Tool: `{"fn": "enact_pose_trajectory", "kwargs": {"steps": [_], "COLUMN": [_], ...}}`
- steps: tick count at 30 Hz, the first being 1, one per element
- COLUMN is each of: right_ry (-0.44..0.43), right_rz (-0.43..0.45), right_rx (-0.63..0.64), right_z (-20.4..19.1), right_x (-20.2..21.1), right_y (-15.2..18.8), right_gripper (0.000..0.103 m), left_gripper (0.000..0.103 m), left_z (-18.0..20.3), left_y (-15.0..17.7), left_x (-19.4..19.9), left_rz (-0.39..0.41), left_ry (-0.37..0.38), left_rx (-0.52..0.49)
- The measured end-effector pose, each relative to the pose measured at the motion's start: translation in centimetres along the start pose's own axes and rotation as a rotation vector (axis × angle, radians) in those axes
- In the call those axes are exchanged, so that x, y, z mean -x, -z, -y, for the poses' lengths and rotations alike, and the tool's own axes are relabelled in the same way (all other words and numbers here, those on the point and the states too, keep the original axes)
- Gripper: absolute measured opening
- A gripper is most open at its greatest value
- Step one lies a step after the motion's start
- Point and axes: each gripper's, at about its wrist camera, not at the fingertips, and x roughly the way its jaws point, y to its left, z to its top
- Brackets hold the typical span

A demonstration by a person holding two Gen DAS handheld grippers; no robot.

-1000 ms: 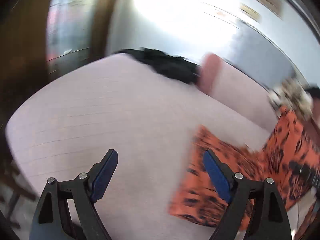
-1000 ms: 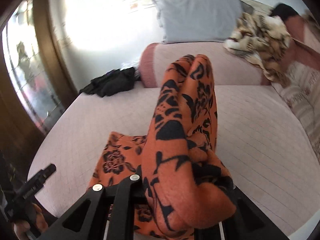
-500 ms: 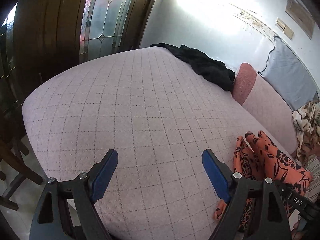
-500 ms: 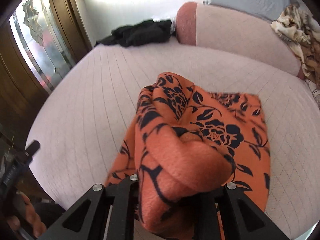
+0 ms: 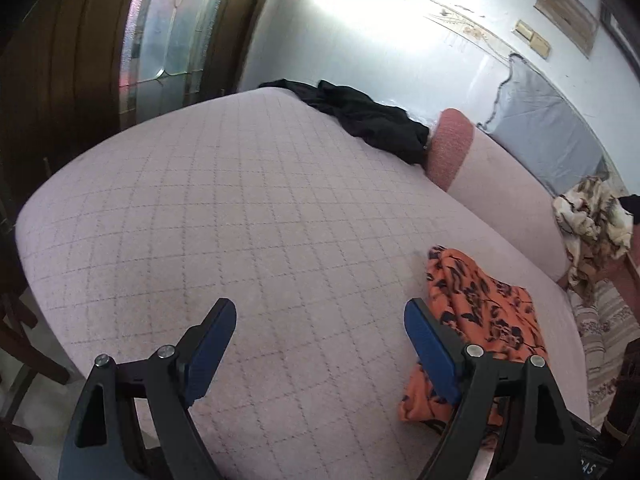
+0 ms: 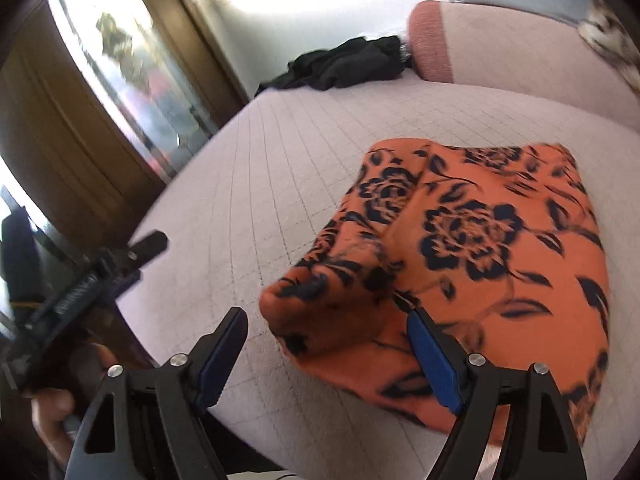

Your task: Fold small clothes

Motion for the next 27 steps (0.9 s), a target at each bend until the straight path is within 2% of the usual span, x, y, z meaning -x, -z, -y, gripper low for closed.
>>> {"fn": "enact_pose_trajectory", "kwargs": {"steps": [3, 5, 8, 10, 11, 12, 13, 14, 17, 19, 22, 23, 27], "right_ry": [-0.008, -0.013, -0.008, -0.02, -0.027, -0.035, -0.042, -0.051, -0.154, -0.302, -0.452, -0.485, -0.495], "right_rz": [0.06, 0.107, 0.131, 0.137, 0.14, 0.15, 0.157, 0.162, 0.173, 0.185, 0.124, 0.114, 0.115], "right_rx": [-0.097, -0.164, -0.235, -0.259, -0.264, -0.267, -0.27, -0.283, -0.387, -0.491, -0.62, -0.658, -0.921], "right_z": [3.0, 5.3, 7.9, 9.1, 9.5, 9.9, 10.3, 10.8, 12.8, 13.5, 13.5, 13.6, 15.1], "right_x": [2.7, 4.1, 5.2, 5.6, 5.9, 6.3, 6.5, 6.9, 7.9, 8.8, 7.2, 6.3, 3.2], "right_y": [0.7, 1.1, 1.3, 1.4, 1.7, 1.8, 1.9, 2.1, 3.5, 5.3, 7.0, 7.2, 8.5], "right_gripper": [0.084, 0.084, 0.084, 0.084, 0.084, 0.084, 0.084, 0.084, 0.084, 0.085, 0.085, 0.085, 0.085], "left_gripper": [0.086, 0.086, 0.086, 0.086, 0.082, 0.053, 0.031, 0.022, 0.022, 0.022, 0.022, 0.022, 0.022], "left_z": [3.1, 6.5, 11.1, 12.7, 13.1, 13.1, 13.1, 13.0, 12.8, 12.8, 12.2, 11.9, 10.5], "left_y": [0.8, 1.7, 3.2, 3.6, 3.6, 3.6, 3.5, 3.2, 1.9, 1.5, 1.8, 2.1, 2.9], "left_x": [0.7, 0.5, -1.1, -3.0, -4.0, -4.7, -5.4, -6.0, -6.0, -6.0, -5.9, -5.9, -5.9], "left_rz": [-0.037, -0.068, -0.122, -0.176, -0.202, -0.227, -0.264, -0.309, -0.312, -0.308, -0.315, -0.317, -0.328], "left_ry": [0.154, 0.199, 0.145, 0.1, 0.081, 0.088, 0.121, 0.141, 0.196, 0.182, 0.171, 0.161, 0.142], "left_rx": [-0.048, -0.137, -0.271, -0.298, -0.293, -0.282, -0.266, -0.247, -0.206, -0.202, -0.185, -0.173, -0.123]}}
